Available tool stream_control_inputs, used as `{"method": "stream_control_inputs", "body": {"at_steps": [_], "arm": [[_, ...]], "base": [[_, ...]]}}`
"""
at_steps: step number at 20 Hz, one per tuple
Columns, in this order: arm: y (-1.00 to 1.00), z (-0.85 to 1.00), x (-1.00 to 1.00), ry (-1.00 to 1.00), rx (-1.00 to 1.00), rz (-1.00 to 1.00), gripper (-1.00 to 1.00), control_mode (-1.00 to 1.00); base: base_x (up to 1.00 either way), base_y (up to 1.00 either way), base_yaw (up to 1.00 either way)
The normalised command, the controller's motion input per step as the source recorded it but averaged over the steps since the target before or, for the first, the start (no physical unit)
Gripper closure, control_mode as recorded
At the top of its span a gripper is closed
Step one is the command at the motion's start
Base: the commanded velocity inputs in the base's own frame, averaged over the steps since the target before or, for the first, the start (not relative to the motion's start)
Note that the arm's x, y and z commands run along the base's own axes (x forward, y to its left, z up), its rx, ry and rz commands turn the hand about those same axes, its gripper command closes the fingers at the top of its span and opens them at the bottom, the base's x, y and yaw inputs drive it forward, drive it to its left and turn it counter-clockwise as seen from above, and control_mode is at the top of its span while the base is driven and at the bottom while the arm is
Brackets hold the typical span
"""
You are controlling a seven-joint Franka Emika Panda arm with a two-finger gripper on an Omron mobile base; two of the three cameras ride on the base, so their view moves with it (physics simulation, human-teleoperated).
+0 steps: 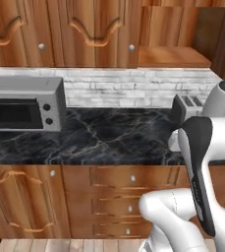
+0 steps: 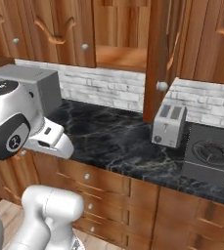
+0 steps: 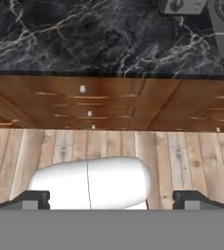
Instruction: Open the cabinet. Pick the bar soap and place it next to the sink. Then close the cabinet.
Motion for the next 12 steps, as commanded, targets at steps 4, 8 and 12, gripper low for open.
{"method": "stream_control_inputs", "body": {"at_steps": [4,8,12], "arm": [[0.0,0.0,0.0,0.0,0.0,0.0,-1.0,1.0],[0.0,0.0,0.0,0.0,0.0,0.0,-1.0,1.0],[0.0,0.0,0.0,0.0,0.0,0.0,-1.0,1.0]], "base": [[0.66,-0.09,-0.03],[0.74,0.0,-0.15],[0.53,-0.1,-0.06]]}}
